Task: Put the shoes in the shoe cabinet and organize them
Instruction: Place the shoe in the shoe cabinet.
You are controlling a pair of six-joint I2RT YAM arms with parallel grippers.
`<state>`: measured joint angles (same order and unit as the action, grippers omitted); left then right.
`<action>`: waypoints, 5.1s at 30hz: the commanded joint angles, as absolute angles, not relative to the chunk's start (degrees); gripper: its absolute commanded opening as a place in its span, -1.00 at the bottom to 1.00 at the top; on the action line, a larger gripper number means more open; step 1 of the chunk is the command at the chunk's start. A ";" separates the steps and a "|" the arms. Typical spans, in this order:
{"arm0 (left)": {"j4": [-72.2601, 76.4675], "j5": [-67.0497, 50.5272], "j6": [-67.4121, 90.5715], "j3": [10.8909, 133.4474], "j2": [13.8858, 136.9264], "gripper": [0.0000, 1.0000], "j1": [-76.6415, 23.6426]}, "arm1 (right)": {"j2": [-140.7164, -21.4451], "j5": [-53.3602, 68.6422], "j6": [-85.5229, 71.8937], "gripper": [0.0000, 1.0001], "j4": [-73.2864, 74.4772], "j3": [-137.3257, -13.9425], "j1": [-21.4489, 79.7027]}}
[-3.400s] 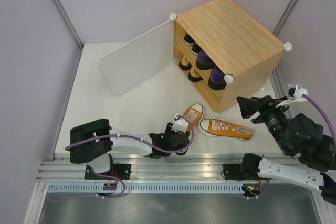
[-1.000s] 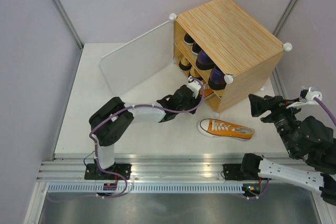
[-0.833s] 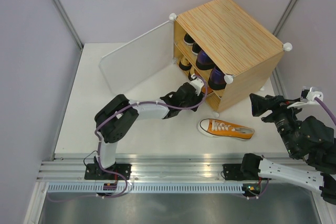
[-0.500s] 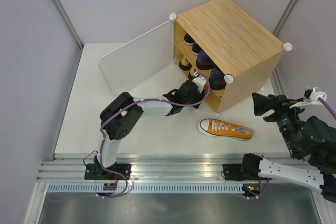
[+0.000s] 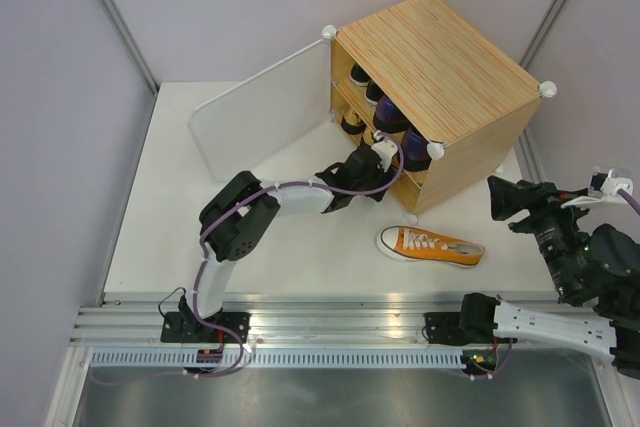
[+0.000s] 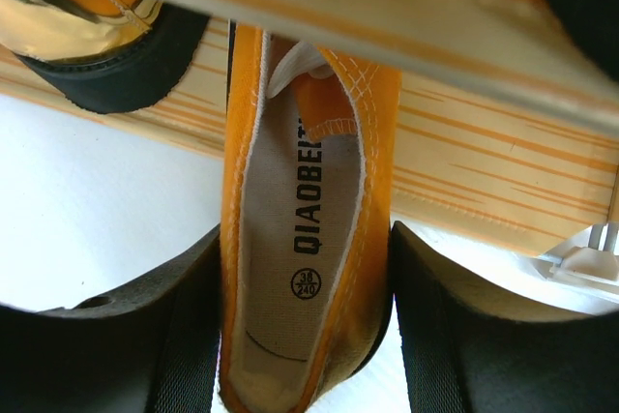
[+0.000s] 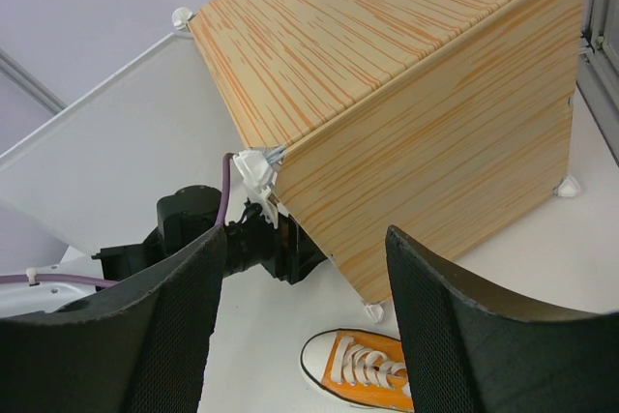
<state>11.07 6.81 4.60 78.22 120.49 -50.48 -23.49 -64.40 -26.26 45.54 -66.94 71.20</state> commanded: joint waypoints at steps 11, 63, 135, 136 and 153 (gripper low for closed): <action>16.35 5.01 3.78 78.24 119.98 0.22 -50.01 | -22.33 -68.99 -25.84 0.42 45.97 -68.20 74.62; 20.48 0.97 6.94 71.54 114.96 -0.53 -47.81 | -23.29 -71.10 -26.28 0.42 45.97 -68.20 76.46; 37.26 1.58 41.22 80.33 130.25 -0.14 -45.35 | -20.22 -81.65 -27.69 0.40 45.88 -67.85 85.43; 37.35 1.41 42.00 80.51 130.60 -0.13 -45.18 | -19.95 -81.74 -27.86 0.40 45.79 -67.85 85.60; 37.79 2.20 47.81 83.05 133.68 0.06 -44.56 | -18.63 -84.02 -27.60 0.40 45.88 -66.97 88.68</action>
<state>34.98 2.44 44.56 80.05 131.90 -44.95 -20.03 -81.82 -27.79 45.52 -67.00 87.33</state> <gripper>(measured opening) 0.530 0.702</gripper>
